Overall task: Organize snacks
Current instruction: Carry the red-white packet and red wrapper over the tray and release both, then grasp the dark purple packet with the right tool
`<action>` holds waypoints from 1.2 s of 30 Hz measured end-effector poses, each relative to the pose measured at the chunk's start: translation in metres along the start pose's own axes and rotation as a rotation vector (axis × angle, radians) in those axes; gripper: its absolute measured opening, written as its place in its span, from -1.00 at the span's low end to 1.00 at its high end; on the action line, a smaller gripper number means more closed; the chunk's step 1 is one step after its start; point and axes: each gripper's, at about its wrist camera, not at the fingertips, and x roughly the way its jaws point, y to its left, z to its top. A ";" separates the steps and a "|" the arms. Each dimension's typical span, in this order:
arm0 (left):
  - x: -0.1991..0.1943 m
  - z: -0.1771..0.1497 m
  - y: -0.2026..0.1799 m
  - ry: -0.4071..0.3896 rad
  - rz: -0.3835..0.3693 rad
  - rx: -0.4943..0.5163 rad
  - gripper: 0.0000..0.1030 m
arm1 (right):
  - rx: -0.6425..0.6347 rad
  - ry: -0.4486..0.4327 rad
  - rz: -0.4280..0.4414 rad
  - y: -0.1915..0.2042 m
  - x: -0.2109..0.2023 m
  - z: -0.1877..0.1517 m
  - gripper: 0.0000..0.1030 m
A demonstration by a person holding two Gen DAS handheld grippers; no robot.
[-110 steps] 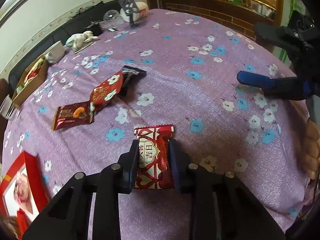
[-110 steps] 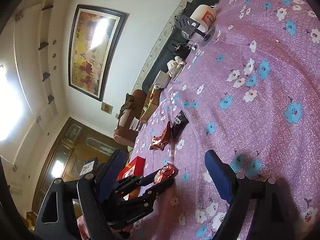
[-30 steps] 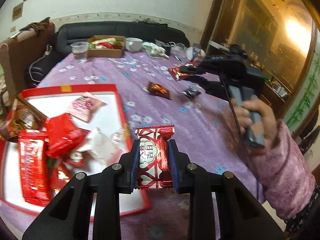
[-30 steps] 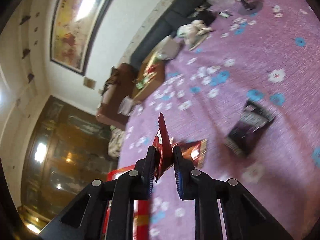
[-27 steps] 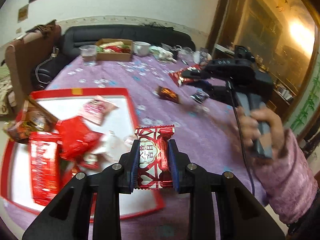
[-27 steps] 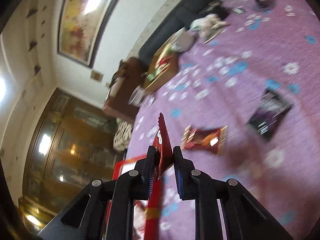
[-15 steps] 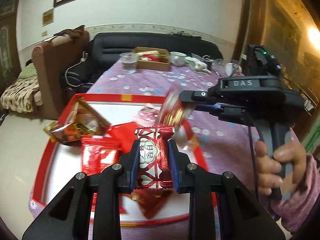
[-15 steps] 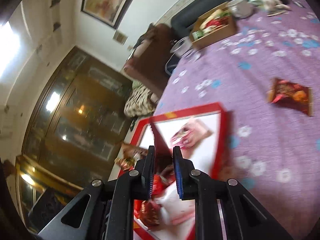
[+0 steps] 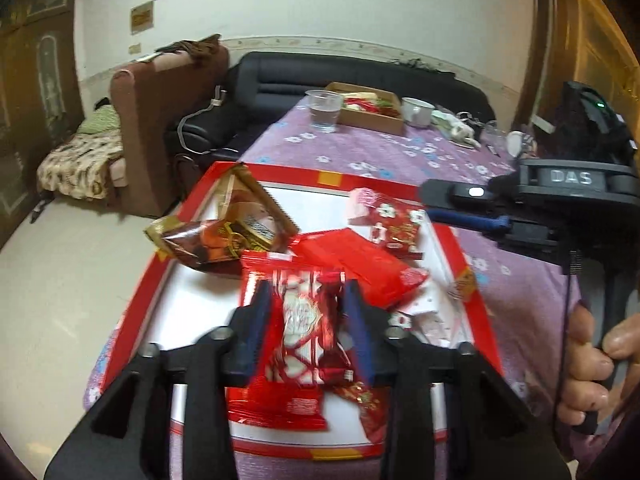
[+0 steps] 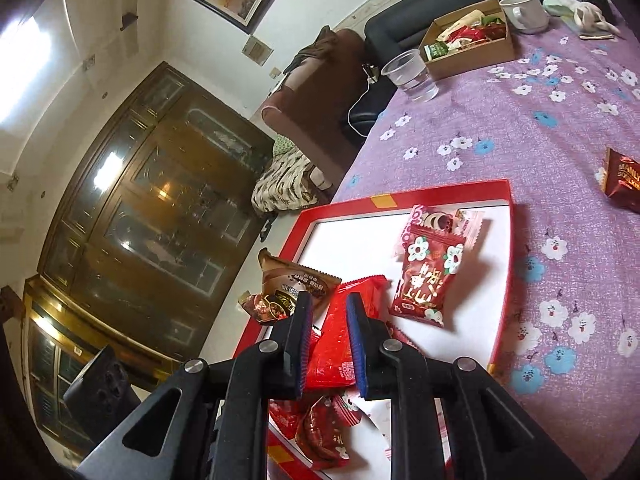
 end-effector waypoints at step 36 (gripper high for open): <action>-0.009 -0.010 -0.079 0.004 0.005 0.160 0.55 | 0.469 -0.448 -0.152 -0.198 -0.227 -0.019 0.45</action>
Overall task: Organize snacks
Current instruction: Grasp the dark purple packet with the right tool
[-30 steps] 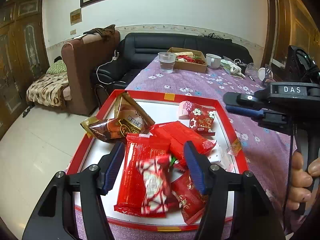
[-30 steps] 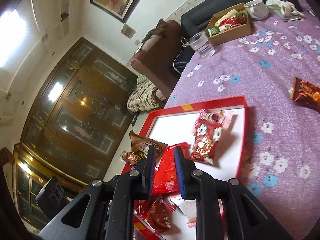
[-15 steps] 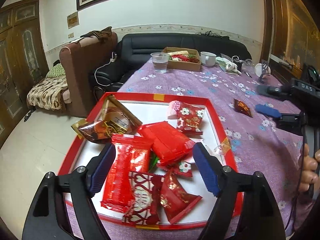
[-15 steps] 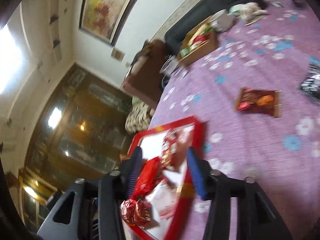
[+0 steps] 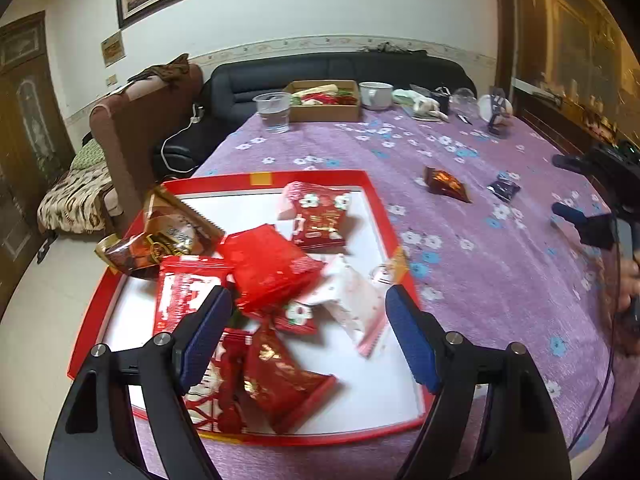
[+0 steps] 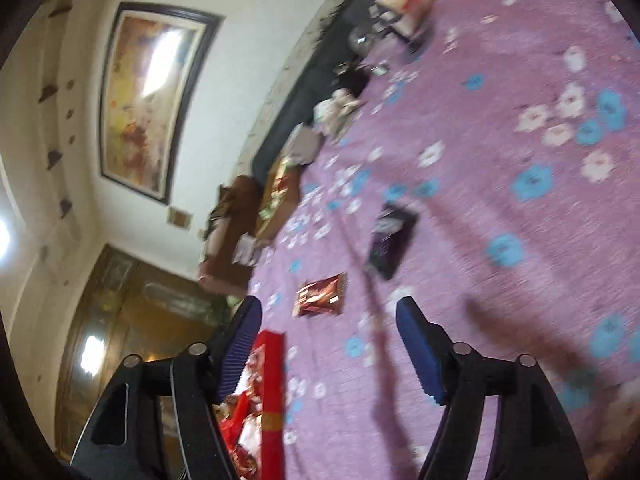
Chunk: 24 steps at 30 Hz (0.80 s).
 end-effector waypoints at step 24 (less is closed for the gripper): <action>0.000 0.004 -0.016 0.044 0.015 0.061 0.55 | -0.392 0.017 -0.636 0.039 0.119 0.018 -0.37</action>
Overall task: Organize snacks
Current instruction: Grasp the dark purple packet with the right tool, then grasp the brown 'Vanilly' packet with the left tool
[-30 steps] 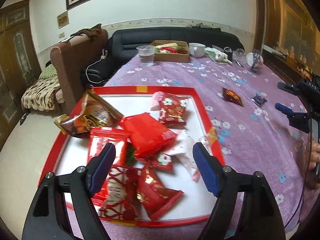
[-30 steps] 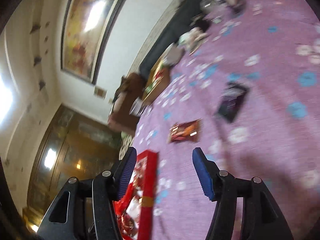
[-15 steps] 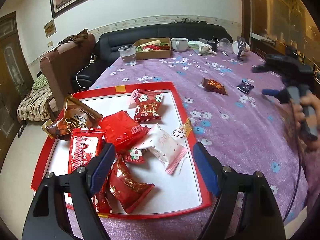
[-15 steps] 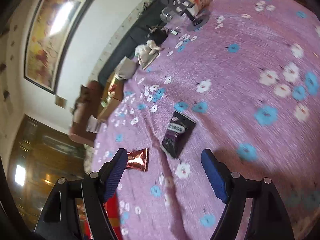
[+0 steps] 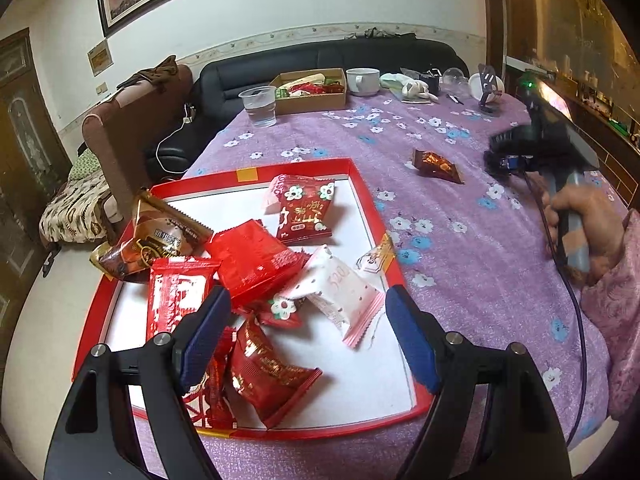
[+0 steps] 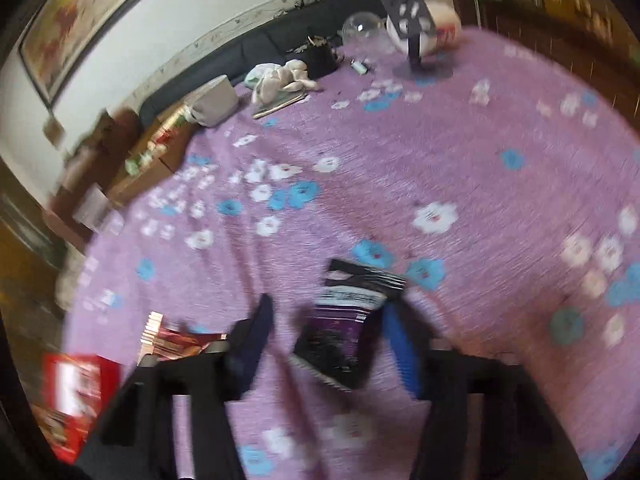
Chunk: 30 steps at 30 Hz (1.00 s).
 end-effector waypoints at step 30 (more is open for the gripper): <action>0.162 0.136 -0.153 0.103 -0.059 0.171 0.55 | -0.070 0.037 0.095 -0.028 0.000 0.009 -0.43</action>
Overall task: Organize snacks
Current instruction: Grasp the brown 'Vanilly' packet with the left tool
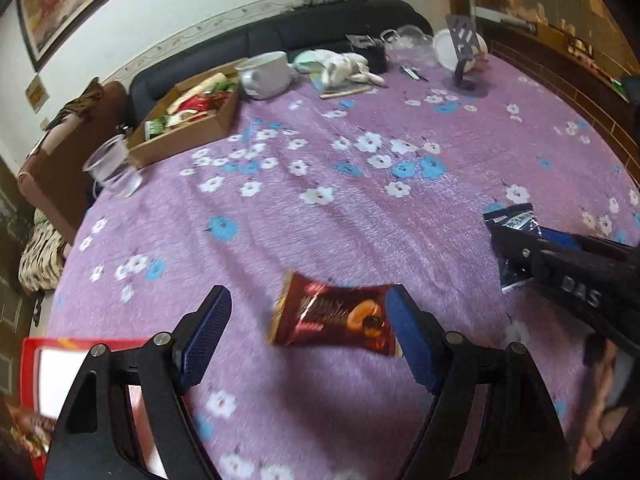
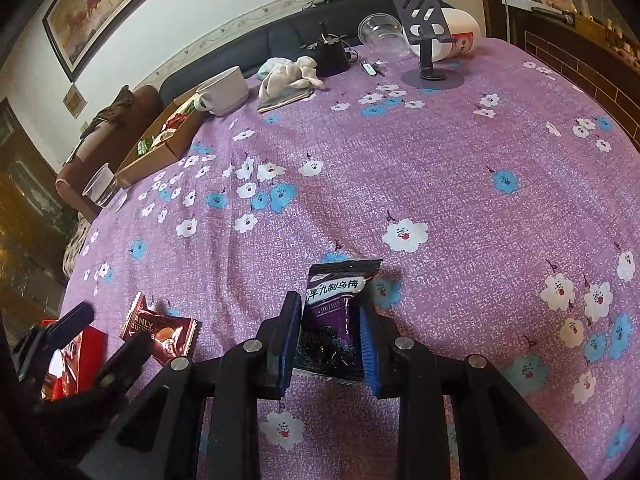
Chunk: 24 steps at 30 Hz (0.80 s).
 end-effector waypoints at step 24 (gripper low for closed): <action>-0.004 -0.016 -0.004 -0.105 -0.128 -0.065 -0.62 | 0.024 0.008 0.018 -0.003 -0.001 0.000 -0.41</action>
